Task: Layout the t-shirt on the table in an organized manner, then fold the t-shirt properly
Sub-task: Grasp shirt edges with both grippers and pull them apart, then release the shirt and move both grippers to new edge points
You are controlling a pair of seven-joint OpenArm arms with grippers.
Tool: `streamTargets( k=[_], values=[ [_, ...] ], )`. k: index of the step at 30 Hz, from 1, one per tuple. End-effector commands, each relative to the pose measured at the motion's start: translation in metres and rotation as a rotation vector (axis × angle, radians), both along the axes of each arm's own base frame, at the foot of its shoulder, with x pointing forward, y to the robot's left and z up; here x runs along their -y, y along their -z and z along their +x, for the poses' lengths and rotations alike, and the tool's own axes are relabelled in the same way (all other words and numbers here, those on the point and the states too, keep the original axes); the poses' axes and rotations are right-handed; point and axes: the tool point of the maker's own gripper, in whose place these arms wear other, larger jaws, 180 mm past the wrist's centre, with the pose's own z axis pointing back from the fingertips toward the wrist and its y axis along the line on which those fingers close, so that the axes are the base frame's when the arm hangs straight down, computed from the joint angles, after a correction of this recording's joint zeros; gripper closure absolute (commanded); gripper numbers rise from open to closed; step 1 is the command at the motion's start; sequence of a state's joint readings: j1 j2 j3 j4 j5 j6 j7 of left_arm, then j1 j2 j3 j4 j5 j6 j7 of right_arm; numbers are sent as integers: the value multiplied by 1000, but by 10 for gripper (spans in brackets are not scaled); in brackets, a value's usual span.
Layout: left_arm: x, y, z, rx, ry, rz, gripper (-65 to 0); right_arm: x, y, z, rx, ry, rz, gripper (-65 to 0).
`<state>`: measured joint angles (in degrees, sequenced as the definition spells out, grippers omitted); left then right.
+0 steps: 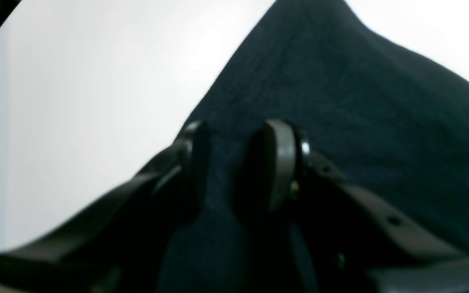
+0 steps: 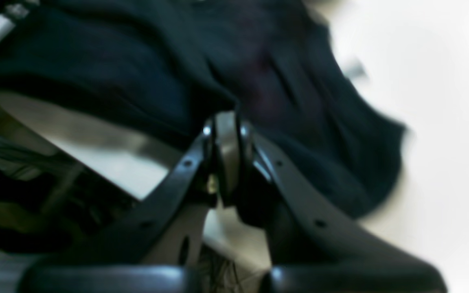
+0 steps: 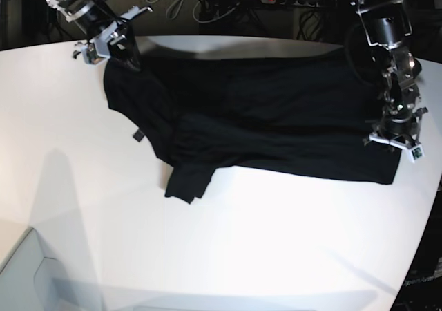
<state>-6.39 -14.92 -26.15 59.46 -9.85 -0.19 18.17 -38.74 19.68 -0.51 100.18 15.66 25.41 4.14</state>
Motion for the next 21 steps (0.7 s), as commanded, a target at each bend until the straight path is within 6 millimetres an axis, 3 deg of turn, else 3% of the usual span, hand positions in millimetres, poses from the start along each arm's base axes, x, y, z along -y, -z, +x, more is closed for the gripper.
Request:
streamTargets(
  k=[1, 5, 14, 21],
  values=[
    [-9, -15, 9, 35, -4, 26, -218, 8, -5, 0, 34, 29, 23, 0],
    [-11, -22, 15, 52, -6, 30, -218, 40, 16, -19, 7, 125, 16, 0],
    [-17, -30, 19, 63, -9, 46, -218, 87, 38, -53, -35, 280, -18, 0],
    [-13, -33, 22, 80, -8, 34, -218, 82, 37, -54, -31, 297, -4, 0]
  ],
)
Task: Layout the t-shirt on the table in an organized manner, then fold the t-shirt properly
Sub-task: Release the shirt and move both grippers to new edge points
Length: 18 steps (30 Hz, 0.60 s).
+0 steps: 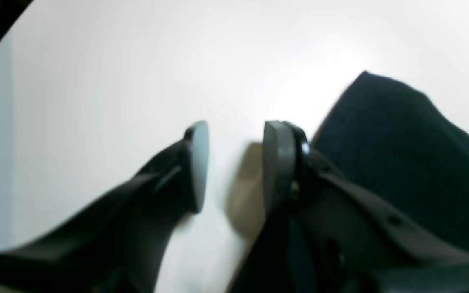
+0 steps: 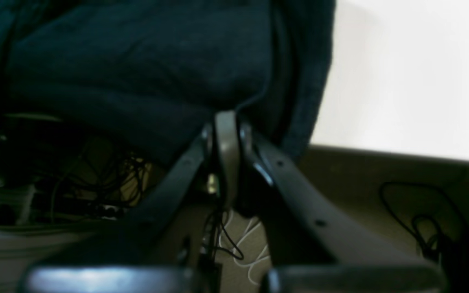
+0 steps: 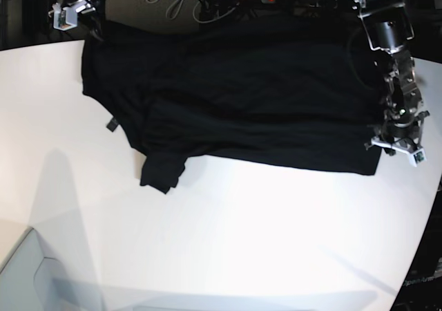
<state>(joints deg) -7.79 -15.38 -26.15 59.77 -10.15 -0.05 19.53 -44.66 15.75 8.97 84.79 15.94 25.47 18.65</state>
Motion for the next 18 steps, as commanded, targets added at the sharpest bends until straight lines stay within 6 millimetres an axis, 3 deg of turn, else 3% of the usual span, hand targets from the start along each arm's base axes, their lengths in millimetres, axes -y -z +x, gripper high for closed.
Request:
streamTargets(
  k=[1, 4, 6, 8, 11, 15, 18],
  values=[
    [-10, -30, 15, 80, -1, 44, -218, 1, -13, 4, 45, 8, 9, 0],
    [-6, -55, 23, 143, 17, 72, -218, -6, -28, 15, 93, -9, 13, -74],
    [5, -68, 29, 185, 31, 68, -218, -9, -36, 21, 119, -19, 14, -158],
    [13, -76, 27, 181, 47, 64, -218, -10, -43, 26, 140, -22, 12, -234],
    [40, -81, 22, 154, 75, 11, -218, -13, -56, 33, 187, -25, 18, -313],
    [75, -61, 1, 84, 92, -78, -218, -11, -76, 43, 274, 38, 30, -342],
    [90, -39, -12, 38, 88, -121, -218, -13, -92, 61, 376, 98, 60, -344]
  ],
)
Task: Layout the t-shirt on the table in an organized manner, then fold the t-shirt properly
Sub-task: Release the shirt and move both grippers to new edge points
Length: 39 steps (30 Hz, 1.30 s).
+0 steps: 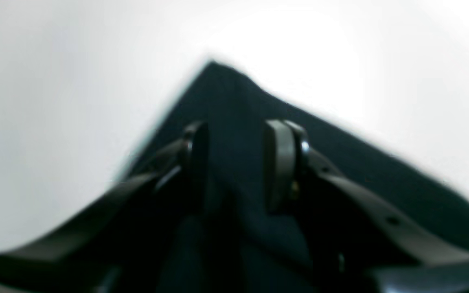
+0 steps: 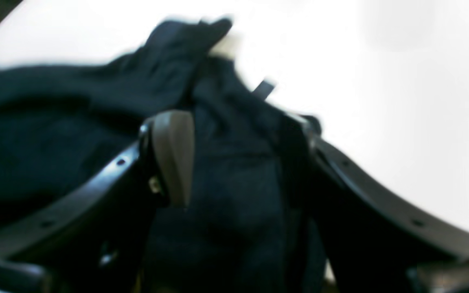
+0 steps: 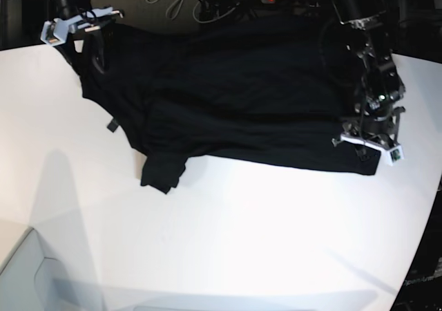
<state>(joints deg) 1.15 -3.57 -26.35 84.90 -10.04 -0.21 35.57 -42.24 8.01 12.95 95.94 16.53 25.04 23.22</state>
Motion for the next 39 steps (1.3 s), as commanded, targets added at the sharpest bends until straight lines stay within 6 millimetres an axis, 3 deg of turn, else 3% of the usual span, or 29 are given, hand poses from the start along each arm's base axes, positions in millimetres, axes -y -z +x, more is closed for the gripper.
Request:
streamTargets(
  k=[1, 3, 5, 8, 12, 16, 21, 26, 33, 39],
  values=[
    [-5, -6, 7, 25, -4, 18, -218, -2, -17, 13, 76, -10, 7, -344],
    [-3, 12, 2, -22, -8, -3, -218, -5, -21, 28, 110, -17, 14, -344],
    [-4, 33, -6, -79, -13, -22, -218, -21, -16, 47, 95, -61, 29, -344],
    [-3, 47, -5, -114, -20, -46, -218, -40, -6, 81, 23, -151, 3, -343],
    [-2, 55, -7, -136, -24, -58, -218, -52, 3, 115, -81, -208, -42, -340],
    [-4, 49, 4, -91, -30, -44, -218, -56, 24, 140, -152, -211, -26, -340],
    [-14, 50, 7, -60, -43, -14, -218, -46, 61, 158, -238, -184, 1, -340],
    [-27, 57, 13, -83, -56, -11, -218, -27, 79, 162, -290, -167, -21, -340],
    [-55, 68, 28, -119, -89, -3, -218, -10, 88, 177, -319, -148, -34, -340],
    [-68, 68, 33, -34, -117, 52, -218, -1, 81, 194, -303, -135, -43, -341]
  ],
)
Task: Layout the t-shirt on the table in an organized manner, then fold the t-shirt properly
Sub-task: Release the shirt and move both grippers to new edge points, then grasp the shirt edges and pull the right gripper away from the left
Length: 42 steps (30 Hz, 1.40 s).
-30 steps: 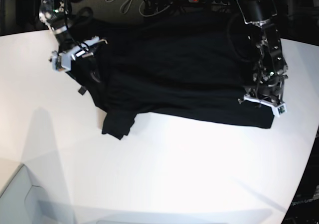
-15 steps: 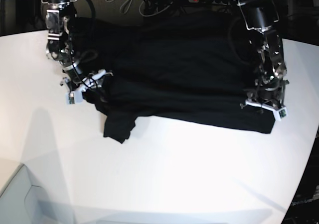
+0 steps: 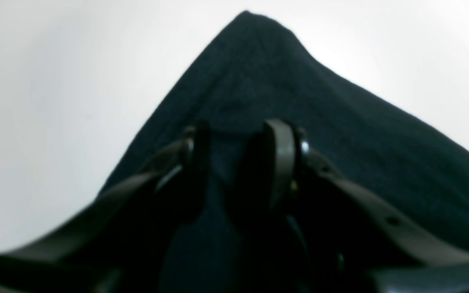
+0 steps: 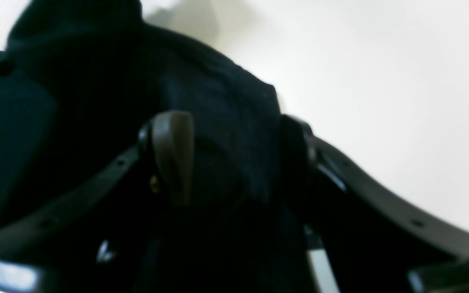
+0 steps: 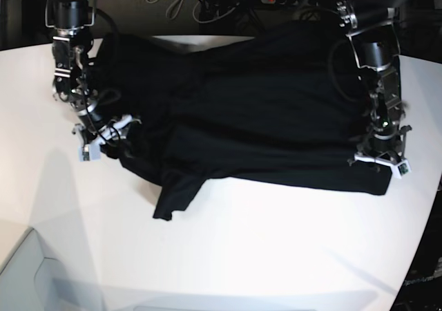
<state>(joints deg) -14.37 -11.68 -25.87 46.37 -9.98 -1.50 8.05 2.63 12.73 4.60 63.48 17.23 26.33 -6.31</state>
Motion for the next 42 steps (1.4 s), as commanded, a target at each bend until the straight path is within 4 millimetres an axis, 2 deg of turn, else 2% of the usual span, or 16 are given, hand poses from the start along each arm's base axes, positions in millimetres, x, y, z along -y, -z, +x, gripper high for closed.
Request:
streamTargets(
  k=[1, 5, 7, 10, 12, 15, 17, 19, 22, 24, 26, 29, 32, 35, 38, 42],
  values=[
    [-2, 20, -14, -110, -22, -35, -218, 12, 0, 7, -22, 7, -40, -341],
    [-4, 17, -12, -100, -26, -33, -218, 26, 14, 25, -71, 49, -25, -340],
    [-12, 12, -11, -94, -32, -18, -218, 42, 15, 37, -88, 78, -35, -340],
    [-17, -1, 3, -68, -36, -14, -218, 67, 13, 51, -98, 168, -67, -340],
    [-18, -5, 6, -59, -36, -11, -218, 87, 7, 56, -93, 238, -104, -340],
    [-18, -7, 7, -55, -35, -10, -218, 100, 7, 56, -100, 301, -128, -340],
    [-18, -12, 10, -39, -36, -12, -218, 97, 2, 56, -82, 293, -130, -340],
    [-17, -30, 20, 11, -29, 5, -218, 93, -1, 47, -63, 275, -141, -340],
    [-18, -62, 32, 92, -16, 42, -218, 75, -27, 45, 25, 237, -145, -340],
    [-17, -88, 41, 158, -8, 67, -218, 60, -53, 44, 105, 207, -142, -340],
    [-7, -110, 48, 221, 2, 71, -218, 47, -74, 39, 162, 175, -149, -340],
    [5, -119, 37, 203, 29, 65, -218, 22, -91, 26, 213, 147, -119, -340],
    [24, -114, 22, 146, 58, 26, -218, 9, -90, 15, 211, 135, -100, -340],
    [32, -90, -1, 67, 69, 5, -218, -14, -79, 8, 185, 84, -81, -340],
    [40, -61, -23, 0, 68, -21, -218, -28, -66, -5, 150, 47, -77, -343],
    [39, -35, -38, -67, 61, -40, -218, -23, -56, -17, 119, 44, -92, -344]
  ],
)
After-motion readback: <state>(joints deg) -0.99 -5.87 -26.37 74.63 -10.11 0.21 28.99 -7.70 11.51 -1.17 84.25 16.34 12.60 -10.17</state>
